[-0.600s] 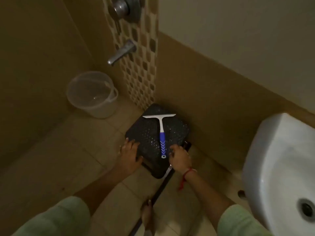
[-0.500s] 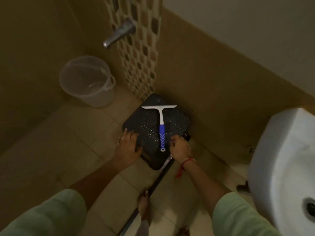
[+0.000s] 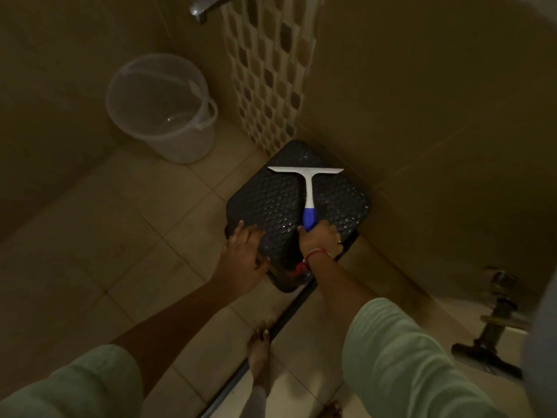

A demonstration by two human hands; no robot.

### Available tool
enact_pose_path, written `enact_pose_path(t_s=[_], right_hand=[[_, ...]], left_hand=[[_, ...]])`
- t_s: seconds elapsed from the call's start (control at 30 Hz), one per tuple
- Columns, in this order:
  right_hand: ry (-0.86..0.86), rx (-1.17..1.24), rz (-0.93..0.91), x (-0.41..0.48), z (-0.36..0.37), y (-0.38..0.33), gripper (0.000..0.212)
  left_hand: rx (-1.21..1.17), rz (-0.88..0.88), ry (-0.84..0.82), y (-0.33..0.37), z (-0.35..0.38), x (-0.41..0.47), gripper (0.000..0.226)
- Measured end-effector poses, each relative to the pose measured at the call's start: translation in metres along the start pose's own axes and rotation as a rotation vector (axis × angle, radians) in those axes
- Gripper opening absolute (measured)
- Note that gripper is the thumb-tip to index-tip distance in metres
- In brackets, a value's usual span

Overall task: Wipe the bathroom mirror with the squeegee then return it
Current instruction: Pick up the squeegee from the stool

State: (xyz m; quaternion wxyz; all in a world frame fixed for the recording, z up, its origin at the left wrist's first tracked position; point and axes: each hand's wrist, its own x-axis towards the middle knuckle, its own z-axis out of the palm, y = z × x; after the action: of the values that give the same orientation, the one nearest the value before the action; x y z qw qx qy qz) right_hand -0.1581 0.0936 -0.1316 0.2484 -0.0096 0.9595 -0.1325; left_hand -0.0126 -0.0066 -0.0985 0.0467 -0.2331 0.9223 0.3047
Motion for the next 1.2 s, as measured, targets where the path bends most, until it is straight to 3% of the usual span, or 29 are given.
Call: enact_pose_path(t_s=[0.13, 0.23, 0.37, 0.67, 0.83, 0.93, 1.13, 1.2], right_hand=[[0.063, -0.007, -0.039, -0.006, -0.004, -0.005, 0.045], [0.153, 0.109, -0.068, -0.036, -0.026, -0.007, 0.043], [0.358, 0.336, -0.25, -0.089, -0.081, 0.01, 0.034], [0.545, 0.68, -0.657, -0.175, -0.241, -0.002, 0.025], [0.623, 0.874, -0.857, -0.238, -0.328, 0.012, 0.024], [0.646, 0.998, -0.93, -0.279, -0.379, 0.034, 0.02], [0.842, 0.976, -1.042, -0.34, -0.467, 0.104, 0.027], [0.902, 0.974, -1.057, -0.358, -0.492, 0.132, 0.036]], left_hand=[[0.018, 0.032, -0.027, -0.004, 0.001, -0.012, 0.059], [0.001, 0.006, -0.023, -0.002, -0.003, -0.025, 0.062], [-0.035, -0.048, -0.087, 0.026, -0.022, -0.046, 0.067], [-0.379, 0.072, 0.144, 0.148, -0.121, -0.062, 0.067], [-0.289, 0.307, 0.28, 0.225, -0.177, -0.078, 0.028], [-0.285, 0.431, 0.285, 0.279, -0.2, -0.091, 0.019], [-0.463, 0.617, 0.209, 0.395, -0.22, -0.127, 0.041], [-0.496, 0.71, 0.256, 0.436, -0.225, -0.142, 0.054]])
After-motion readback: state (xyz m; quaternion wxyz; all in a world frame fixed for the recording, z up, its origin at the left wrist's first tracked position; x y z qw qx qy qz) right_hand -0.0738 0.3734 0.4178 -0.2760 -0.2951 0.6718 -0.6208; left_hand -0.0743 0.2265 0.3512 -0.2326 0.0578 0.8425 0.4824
